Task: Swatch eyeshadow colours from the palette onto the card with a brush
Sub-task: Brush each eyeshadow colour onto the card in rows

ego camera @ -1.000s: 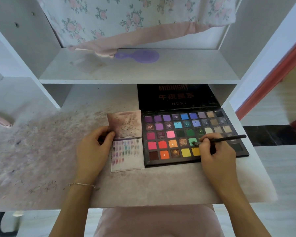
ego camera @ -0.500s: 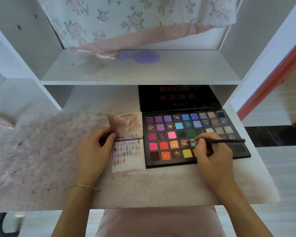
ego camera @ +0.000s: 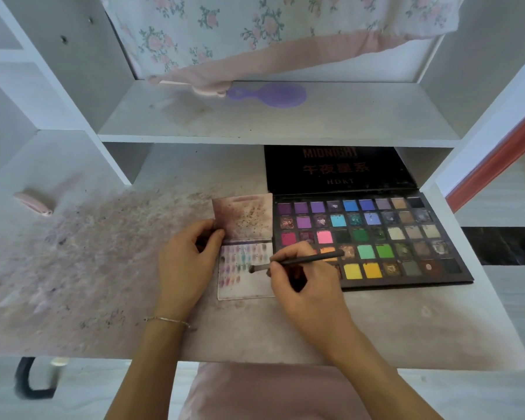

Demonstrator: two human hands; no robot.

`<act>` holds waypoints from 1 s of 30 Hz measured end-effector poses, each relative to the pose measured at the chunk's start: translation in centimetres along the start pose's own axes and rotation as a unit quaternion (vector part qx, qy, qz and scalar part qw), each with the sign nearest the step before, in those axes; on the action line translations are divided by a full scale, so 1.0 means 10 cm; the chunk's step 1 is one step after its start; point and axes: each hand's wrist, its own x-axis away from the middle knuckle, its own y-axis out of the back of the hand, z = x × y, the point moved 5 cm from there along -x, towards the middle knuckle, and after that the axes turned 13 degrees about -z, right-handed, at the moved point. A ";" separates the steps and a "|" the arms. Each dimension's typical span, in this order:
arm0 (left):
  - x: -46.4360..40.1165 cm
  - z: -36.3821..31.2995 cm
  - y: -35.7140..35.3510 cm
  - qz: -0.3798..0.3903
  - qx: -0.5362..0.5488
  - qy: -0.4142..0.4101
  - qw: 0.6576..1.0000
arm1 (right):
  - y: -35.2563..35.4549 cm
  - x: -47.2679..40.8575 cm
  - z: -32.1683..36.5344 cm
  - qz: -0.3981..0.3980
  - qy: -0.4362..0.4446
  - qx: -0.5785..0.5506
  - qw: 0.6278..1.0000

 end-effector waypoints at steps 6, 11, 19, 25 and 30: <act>0.00 -0.01 0.00 0.000 0.010 0.003 1.000 | -0.11 0.01 0.06 0.033 0.017 0.024 0.999; 0.01 -0.01 0.01 0.001 0.009 0.006 1.000 | -0.11 0.01 0.03 0.031 0.017 0.039 0.999; 0.01 -0.03 0.01 -0.004 0.005 -0.001 1.000 | -0.14 0.01 -0.01 0.056 0.017 0.071 0.996; 0.01 -0.01 0.00 -0.003 0.000 0.001 1.000 | -0.14 0.01 0.00 0.055 0.017 0.077 0.995; 0.01 0.00 0.00 -0.001 0.003 0.003 1.000 | -0.15 0.01 0.00 0.061 0.019 0.081 0.995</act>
